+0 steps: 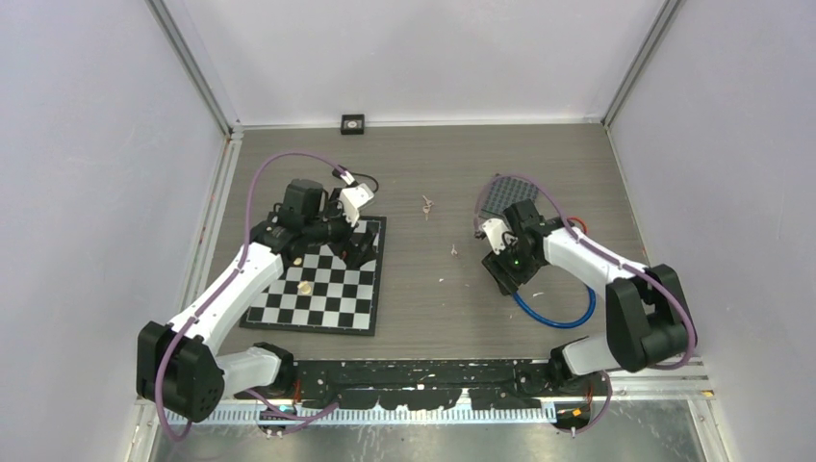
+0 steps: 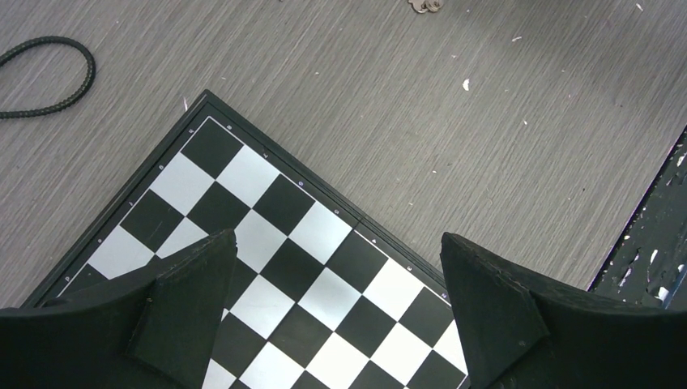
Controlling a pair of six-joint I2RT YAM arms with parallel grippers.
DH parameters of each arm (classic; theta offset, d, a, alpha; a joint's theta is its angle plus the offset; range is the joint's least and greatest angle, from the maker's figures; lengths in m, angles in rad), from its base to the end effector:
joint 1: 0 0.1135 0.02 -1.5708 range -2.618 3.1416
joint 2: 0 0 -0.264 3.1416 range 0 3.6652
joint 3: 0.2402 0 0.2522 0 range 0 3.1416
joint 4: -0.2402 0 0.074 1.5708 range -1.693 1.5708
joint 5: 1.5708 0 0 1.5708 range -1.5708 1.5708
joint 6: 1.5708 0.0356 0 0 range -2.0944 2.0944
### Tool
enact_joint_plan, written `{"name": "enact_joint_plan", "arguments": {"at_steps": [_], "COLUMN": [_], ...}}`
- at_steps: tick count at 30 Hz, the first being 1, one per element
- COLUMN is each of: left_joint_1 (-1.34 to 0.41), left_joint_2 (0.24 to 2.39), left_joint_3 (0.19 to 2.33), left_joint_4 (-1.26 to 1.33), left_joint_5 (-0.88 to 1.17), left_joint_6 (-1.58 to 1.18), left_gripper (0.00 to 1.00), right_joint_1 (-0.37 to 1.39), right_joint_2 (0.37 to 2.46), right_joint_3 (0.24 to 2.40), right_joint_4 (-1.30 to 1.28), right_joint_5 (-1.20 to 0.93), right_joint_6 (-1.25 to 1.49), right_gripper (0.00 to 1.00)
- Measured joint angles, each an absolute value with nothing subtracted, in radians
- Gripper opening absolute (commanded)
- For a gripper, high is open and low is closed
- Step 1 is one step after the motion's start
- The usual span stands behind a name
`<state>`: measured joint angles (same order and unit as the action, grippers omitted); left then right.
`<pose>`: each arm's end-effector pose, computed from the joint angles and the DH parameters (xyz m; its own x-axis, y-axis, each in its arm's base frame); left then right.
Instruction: Unlock with the key
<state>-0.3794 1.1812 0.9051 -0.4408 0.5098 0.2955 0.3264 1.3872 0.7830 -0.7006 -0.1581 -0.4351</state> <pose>0.2267 -0.1091 0.2796 -0.3902 0.4292 -0.8146 0.8139 0.5744 -0.0872 0.2219 0.0810 0.1780 -0.6788 -0.6692 -0.3024 -0.7079 0.7058 0.0269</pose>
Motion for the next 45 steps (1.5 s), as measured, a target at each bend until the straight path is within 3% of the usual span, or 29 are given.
{"name": "enact_joint_plan", "arguments": {"at_steps": [12, 32, 37, 45], "left_joint_1": [-0.379, -0.379, -0.379, -0.379], "left_joint_2": [1.182, 1.209, 1.23, 1.308], "left_joint_3": [0.904, 0.904, 0.904, 0.915], "left_joint_4": [-0.439, -0.437, -0.414, -0.374], "left_joint_5": [0.511, 0.461, 0.365, 0.302], "left_joint_6": [0.296, 0.289, 0.262, 0.243], "left_gripper": [1.0, 1.0, 1.0, 1.0], "right_joint_1": [0.406, 0.728, 0.781, 0.799], "right_joint_2": [1.52, 1.519, 1.532, 1.478], "right_joint_3": [0.873, 0.9, 0.921, 0.904], "right_joint_4": [-0.752, -0.813, -0.807, -0.791], "right_joint_5": [-0.189, -0.231, -0.245, -0.194], "right_joint_6": [-0.464, -0.501, -0.526, -0.513], "right_gripper": [0.3, 0.26, 0.32, 0.65]}}
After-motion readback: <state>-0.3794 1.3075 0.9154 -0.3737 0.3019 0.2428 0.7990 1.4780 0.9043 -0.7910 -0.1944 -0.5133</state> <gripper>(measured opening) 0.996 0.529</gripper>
